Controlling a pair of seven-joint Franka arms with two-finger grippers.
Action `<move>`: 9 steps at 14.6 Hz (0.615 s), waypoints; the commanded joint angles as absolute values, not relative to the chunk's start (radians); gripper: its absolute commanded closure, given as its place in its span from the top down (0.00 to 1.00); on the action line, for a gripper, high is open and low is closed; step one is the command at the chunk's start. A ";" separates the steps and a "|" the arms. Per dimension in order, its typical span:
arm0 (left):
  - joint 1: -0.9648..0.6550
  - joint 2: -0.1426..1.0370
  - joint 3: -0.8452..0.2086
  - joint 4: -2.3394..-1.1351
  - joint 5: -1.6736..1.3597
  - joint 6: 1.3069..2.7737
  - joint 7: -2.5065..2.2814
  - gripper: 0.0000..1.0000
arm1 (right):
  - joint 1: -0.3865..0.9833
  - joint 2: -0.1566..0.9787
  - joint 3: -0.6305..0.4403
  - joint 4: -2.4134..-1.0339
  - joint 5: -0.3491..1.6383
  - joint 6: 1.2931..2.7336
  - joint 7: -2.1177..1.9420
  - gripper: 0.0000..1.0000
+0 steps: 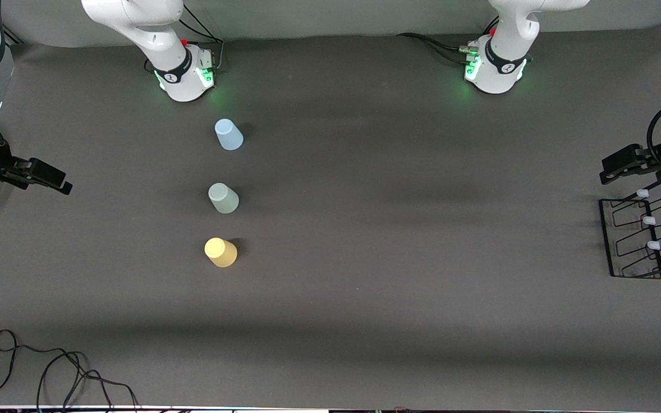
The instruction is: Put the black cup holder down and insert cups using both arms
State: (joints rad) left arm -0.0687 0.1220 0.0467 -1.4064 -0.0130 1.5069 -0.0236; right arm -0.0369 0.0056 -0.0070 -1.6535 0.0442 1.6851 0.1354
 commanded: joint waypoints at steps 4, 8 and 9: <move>-0.081 0.097 0.061 -1.430 -0.003 1.502 -0.021 1.00 | -0.034 0.018 -0.006 -1.632 0.052 1.674 0.158 1.00; -0.081 0.097 0.063 -1.434 -0.002 1.503 -0.018 1.00 | -0.035 0.020 -0.006 -1.634 0.054 1.674 0.163 1.00; -0.081 0.097 0.063 -1.440 0.014 1.503 -0.005 1.00 | -0.035 0.021 -0.006 -1.635 0.052 1.674 0.160 1.00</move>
State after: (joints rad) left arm -0.0687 0.1215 0.0503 -1.4089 -0.0095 1.5047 -0.0232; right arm -0.0369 0.0093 -0.0069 -1.6531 0.0442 1.6849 0.1367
